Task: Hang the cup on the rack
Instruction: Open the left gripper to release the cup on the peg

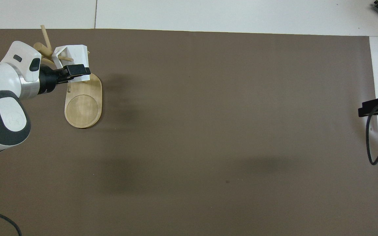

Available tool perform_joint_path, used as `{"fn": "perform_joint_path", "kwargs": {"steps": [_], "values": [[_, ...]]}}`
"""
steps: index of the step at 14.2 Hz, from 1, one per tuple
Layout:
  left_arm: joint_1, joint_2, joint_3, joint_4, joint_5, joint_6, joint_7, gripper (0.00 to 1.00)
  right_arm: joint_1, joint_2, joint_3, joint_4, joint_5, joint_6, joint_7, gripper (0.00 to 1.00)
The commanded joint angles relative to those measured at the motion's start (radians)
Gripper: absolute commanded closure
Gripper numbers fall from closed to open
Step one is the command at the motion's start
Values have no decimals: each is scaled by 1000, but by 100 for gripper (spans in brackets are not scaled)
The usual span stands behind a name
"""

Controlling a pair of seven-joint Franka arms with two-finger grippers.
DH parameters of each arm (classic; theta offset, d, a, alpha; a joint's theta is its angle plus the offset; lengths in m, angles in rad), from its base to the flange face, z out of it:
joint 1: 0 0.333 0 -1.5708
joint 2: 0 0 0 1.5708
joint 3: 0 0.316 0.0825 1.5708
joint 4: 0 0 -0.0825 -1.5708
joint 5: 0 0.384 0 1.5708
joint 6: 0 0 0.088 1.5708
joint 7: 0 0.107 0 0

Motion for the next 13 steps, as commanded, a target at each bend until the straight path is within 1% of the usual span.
{"fn": "perform_joint_path", "kwargs": {"steps": [1,6,9,10,13], "values": [[2,13,-3,17,4,13,9,0,-2,-4,2,-9,2,4,-12,0],[1,-16,-1,11,4,-3,3,0,-2,-4,2,-9,2,4,-12,0],[24,-48,2,12,7,-69,4,0,-2,-4,2,-9,2,4,-12,0],[24,-65,5,11,31,-95,4,0,-2,-4,2,-9,2,4,-12,0],[34,-111,5,12,183,-149,6,0,-2,-4,2,-9,2,4,-12,0]]}}
